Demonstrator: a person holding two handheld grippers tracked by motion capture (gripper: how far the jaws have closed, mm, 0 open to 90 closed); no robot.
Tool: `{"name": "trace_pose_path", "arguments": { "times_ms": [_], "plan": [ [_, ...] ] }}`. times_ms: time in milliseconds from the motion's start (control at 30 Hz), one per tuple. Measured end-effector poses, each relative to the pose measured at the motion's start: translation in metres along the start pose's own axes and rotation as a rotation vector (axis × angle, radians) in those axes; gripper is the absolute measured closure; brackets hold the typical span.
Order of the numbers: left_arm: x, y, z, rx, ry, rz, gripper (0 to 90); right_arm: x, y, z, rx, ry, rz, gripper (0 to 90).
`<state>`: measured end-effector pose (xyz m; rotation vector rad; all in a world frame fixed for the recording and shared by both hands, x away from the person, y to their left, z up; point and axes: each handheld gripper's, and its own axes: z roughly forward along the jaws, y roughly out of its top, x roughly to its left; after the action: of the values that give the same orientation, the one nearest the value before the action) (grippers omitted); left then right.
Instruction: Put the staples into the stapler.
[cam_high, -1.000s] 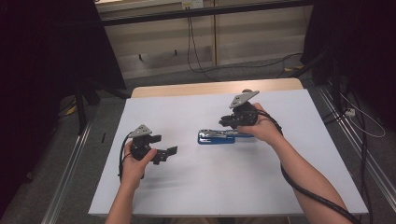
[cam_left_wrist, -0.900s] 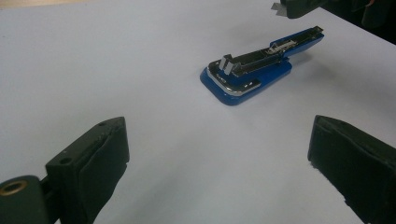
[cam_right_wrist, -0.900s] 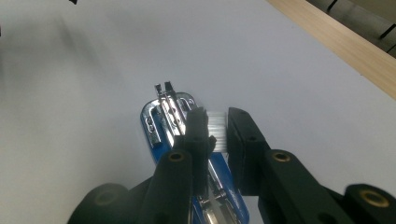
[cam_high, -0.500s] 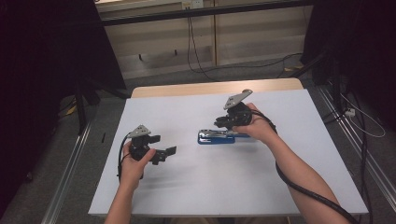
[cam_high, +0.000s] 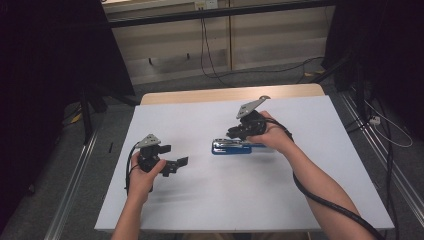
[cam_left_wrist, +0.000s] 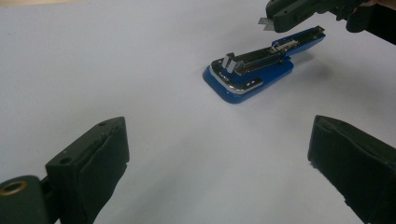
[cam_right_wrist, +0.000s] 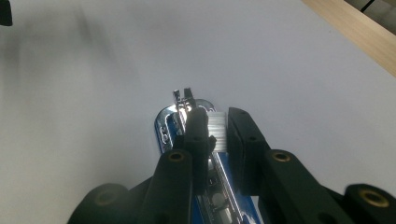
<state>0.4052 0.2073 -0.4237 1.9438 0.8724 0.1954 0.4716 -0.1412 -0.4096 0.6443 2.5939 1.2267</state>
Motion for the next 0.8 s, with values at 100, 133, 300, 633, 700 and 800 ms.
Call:
{"name": "trace_pose_path", "arguments": {
  "times_ms": [100,133,300,633,700,800],
  "plan": [
    [0.0006,0.0002,-0.0006,-0.001,0.0,0.002,5.5,-0.0005,0.0,0.0016,0.004,0.007,-0.003,79.4],
    [0.0008,0.0001,-0.0006,-0.001,0.0,0.002,5.5,-0.0007,0.0001,0.002,0.003,0.009,-0.001,79.4],
    [0.0002,-0.0001,0.0001,0.002,-0.002,-0.001,5.5,-0.0011,0.001,0.0037,0.002,0.021,-0.003,79.4],
    [-0.0006,-0.0005,0.001,0.01,-0.001,0.007,5.5,-0.0014,0.0031,0.0078,0.005,0.039,-0.016,79.4],
    [-0.0008,-0.0004,0.0011,0.015,0.0,0.008,5.5,-0.0016,0.0035,0.0079,0.008,0.042,-0.022,79.4],
    [-0.0012,-0.0005,0.0018,0.012,0.0,0.008,5.5,-0.0015,0.0046,0.0073,0.005,0.043,-0.028,79.4]
  ]
}}
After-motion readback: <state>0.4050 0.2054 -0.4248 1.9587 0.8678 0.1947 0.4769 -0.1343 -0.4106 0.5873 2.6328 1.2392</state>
